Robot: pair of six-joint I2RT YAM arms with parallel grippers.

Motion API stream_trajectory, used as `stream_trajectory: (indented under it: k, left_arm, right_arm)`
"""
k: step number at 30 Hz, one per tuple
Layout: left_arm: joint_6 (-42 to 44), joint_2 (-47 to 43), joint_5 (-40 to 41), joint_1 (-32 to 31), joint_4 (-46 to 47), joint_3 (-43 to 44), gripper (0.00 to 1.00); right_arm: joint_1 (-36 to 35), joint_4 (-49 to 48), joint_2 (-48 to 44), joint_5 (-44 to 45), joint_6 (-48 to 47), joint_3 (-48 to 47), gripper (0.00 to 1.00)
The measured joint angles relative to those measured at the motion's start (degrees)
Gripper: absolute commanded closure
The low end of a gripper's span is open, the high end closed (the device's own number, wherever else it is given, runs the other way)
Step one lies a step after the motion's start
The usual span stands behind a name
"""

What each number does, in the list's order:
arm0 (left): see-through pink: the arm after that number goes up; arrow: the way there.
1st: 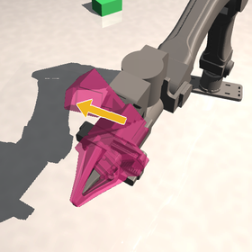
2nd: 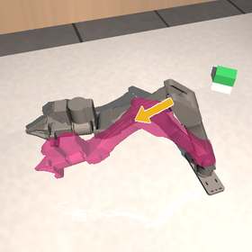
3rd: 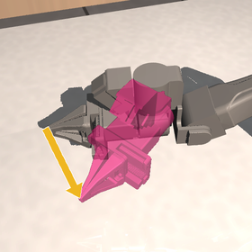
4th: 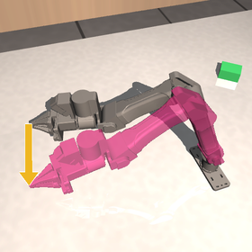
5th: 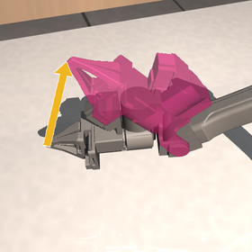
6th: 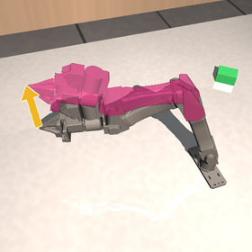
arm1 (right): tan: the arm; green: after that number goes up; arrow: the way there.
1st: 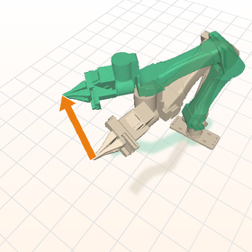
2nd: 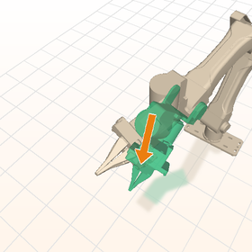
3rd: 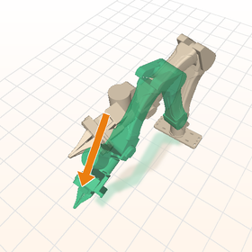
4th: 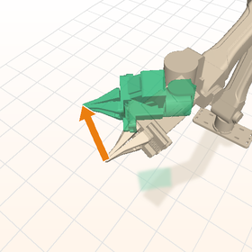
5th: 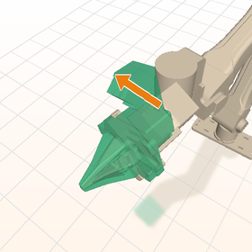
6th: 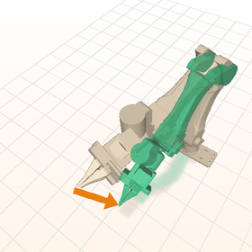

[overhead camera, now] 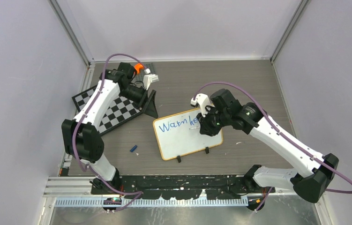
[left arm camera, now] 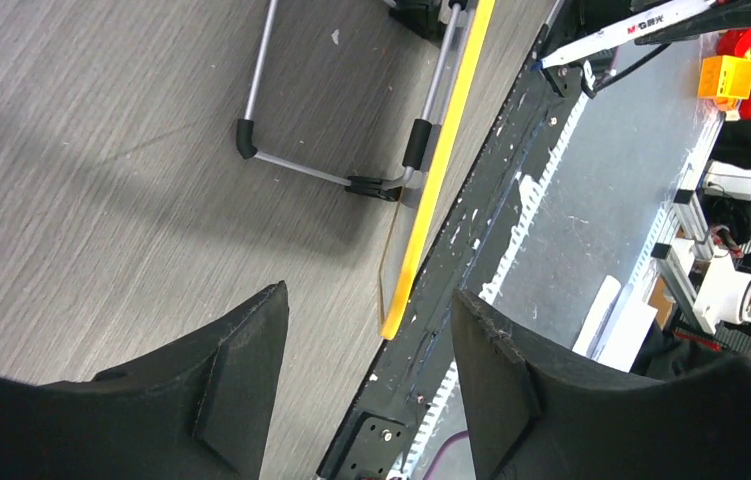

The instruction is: Write a sentence on the whiteboard

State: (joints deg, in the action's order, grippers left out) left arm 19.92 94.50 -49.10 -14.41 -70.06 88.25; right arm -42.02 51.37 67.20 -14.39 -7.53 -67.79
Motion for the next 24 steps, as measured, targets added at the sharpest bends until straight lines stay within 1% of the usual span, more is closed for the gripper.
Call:
stream_trajectory:
  k: [6, 9, 12, 13, 15, 16, 18, 21, 22, 24]
  left_arm:
    - [-0.1, 1.1, 0.5, -3.0, 0.8, 0.3, 0.38]
    - [-0.3, 4.1, 1.9, -7.2, 0.9, 3.5, 0.39]
    - [-1.1, 8.7, 3.1, -12.3, 1.2, 8.2, 0.43]
    - [-1.4, 10.1, 3.3, -13.4, 1.5, 9.4, 0.46]
    - [-1.9, 12.9, 4.1, -15.7, 1.7, 11.7, 0.57]
    - [-2.3, 14.3, 4.4, -16.8, 1.8, 12.9, 0.64]
    - [-3.4, 16.9, 5.0, -18.6, 2.4, 14.8, 0.80]
    - [-5.0, 18.5, 5.7, -19.6, 3.0, 15.5, 0.96]
    - [-5.7, 18.5, 5.4, -19.7, 2.9, 15.5, 1.00]
    - [-7.0, 18.1, 4.9, -19.9, 3.8, 15.3, 1.00]
  right_arm:
    - [-0.3, -0.9, 0.2, 0.0, 0.2, 0.7, 1.00]
    - [-0.3, -1.0, -1.5, 0.0, 0.2, 1.6, 1.00]
    - [0.0, -0.9, -3.7, -0.1, 0.2, 2.3, 1.00]
    - [0.2, -0.9, -4.3, -0.2, 0.2, 2.4, 1.00]
    - [0.6, -0.8, -5.3, -0.3, 0.2, 2.5, 1.00]
    - [0.7, -0.8, -5.6, -0.3, 0.2, 2.5, 1.00]
    - [1.1, -0.9, -6.5, -0.3, 0.2, 2.7, 1.00]
    - [1.7, -0.9, -7.5, -0.1, 0.2, 3.3, 1.00]
    - [1.8, -0.9, -7.7, 0.0, 0.2, 3.6, 1.00]
    - [2.0, -0.9, -8.1, 0.2, 0.2, 4.1, 1.00]
